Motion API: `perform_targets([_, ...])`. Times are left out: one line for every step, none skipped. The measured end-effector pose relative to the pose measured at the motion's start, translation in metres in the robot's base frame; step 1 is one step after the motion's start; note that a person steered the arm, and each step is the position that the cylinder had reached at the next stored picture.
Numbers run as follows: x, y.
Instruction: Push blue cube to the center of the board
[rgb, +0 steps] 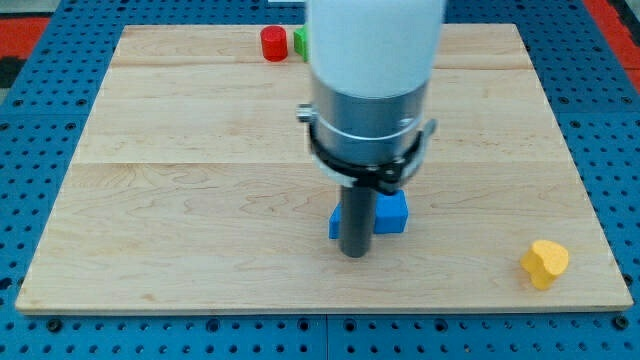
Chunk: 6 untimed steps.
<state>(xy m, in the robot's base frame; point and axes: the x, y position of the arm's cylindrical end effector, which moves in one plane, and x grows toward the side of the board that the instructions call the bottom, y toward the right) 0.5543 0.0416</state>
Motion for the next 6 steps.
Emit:
perform_targets([-0.002,0.03])
perform_targets([-0.024,0.032])
perform_targets([-0.062,0.03])
perform_targets([-0.104,0.03])
perform_targets([-0.136,0.03])
perform_targets([-0.115,0.03])
